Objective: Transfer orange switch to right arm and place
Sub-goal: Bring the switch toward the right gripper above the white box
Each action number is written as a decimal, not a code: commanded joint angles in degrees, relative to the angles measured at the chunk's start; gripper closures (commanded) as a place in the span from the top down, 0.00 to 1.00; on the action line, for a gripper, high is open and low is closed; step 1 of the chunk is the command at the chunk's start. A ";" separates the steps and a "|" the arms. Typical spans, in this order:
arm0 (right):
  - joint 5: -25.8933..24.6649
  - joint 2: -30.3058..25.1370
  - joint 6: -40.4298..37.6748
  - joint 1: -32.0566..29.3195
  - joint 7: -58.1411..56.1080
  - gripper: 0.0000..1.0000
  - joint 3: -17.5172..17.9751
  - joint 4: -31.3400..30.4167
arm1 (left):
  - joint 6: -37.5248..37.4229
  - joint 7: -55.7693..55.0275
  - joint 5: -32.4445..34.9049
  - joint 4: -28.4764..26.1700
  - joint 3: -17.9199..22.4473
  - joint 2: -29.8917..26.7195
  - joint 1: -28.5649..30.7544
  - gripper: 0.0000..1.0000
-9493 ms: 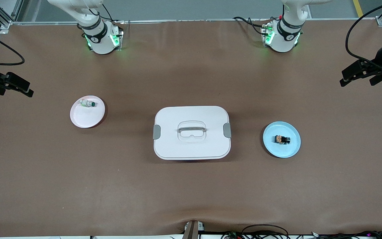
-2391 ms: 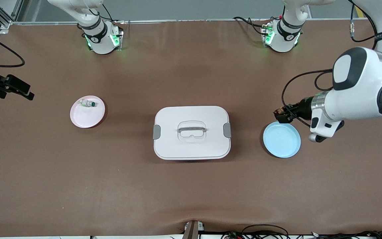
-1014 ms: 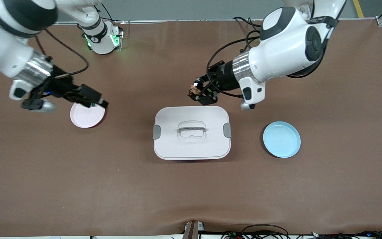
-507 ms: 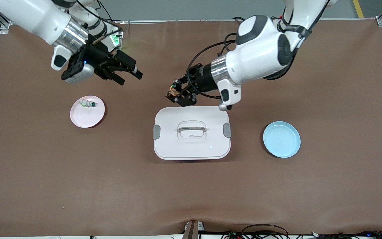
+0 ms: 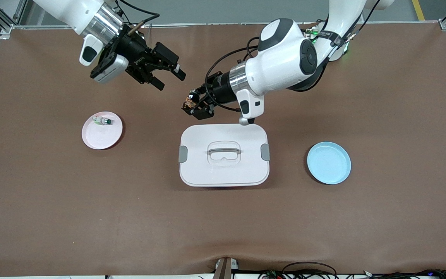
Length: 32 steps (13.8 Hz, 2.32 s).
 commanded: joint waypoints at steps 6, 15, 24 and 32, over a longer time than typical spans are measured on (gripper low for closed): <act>-2.57 3.59 5.59 2.56 3.50 1.00 -0.03 -0.89 | 0.38 -1.00 -0.32 0.82 0.02 0.00 -0.26 0.09; -4.33 7.37 8.32 3.62 3.67 1.00 -0.03 -0.89 | 0.38 -1.53 -0.41 0.64 -0.07 -0.26 -0.25 0.09; -4.42 9.05 11.40 5.73 5.35 0.85 -0.12 -0.89 | 0.38 -1.53 -0.32 0.64 -0.07 -0.26 -0.26 0.09; -4.42 8.61 4.64 4.68 5.35 0.84 -0.47 2.45 | 0.38 -1.44 -0.32 0.56 0.02 -0.26 -0.17 0.10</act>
